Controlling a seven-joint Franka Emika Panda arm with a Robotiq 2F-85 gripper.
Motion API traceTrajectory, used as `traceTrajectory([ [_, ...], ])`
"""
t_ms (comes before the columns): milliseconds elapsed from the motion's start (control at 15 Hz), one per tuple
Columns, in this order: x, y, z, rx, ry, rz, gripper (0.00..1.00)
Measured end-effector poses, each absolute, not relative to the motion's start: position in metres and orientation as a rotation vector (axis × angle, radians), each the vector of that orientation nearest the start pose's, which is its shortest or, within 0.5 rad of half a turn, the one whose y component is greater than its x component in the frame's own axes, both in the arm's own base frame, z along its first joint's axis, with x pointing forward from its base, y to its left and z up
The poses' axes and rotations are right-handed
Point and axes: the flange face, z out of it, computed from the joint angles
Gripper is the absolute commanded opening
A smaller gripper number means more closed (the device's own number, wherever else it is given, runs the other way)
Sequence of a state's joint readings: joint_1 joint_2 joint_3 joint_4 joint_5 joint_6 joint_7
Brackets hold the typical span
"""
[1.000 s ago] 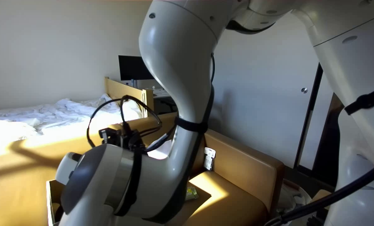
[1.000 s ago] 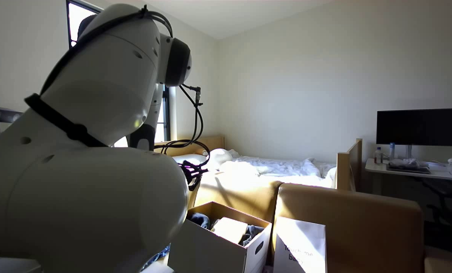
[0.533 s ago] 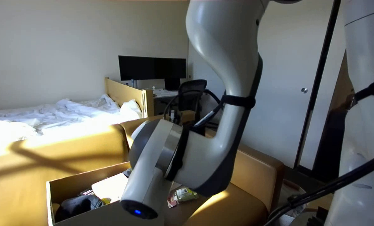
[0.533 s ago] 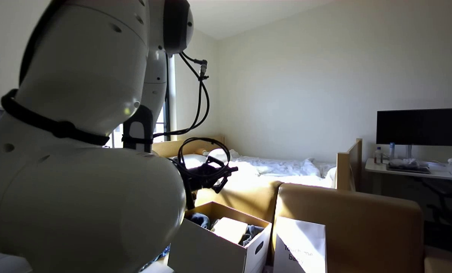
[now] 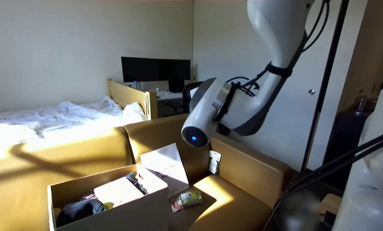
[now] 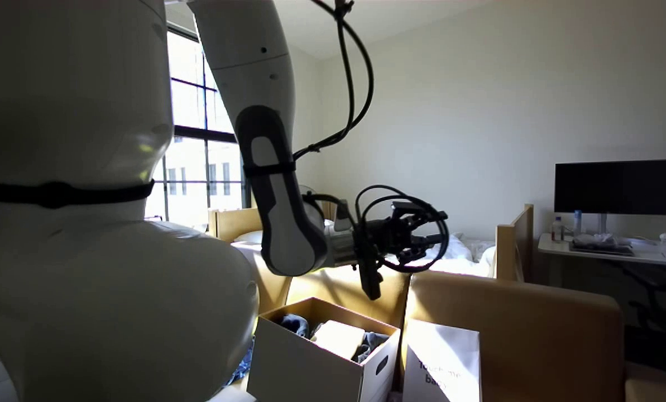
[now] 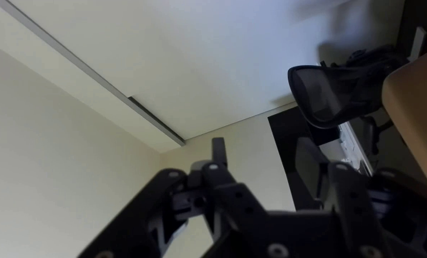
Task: Put the black and yellow books in the box, respectively
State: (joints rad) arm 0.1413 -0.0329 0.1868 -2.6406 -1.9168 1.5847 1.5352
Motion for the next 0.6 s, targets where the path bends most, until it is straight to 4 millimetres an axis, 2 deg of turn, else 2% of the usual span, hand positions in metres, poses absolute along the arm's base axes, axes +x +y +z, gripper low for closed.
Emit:
traceTrajectory([
  [133, 0.434, -0.013, 0.316, 1.516, 0.087, 1.000, 0.97],
  [400, 0.454, -0.125, 0.328, 1.689, 0.024, 1.122, 1.00],
  [533, 0.471, -0.165, 0.331, 1.792, 0.016, 1.156, 1.00],
  [600, 0.477, -0.175, 0.332, 1.799, 0.008, 1.155, 1.00],
])
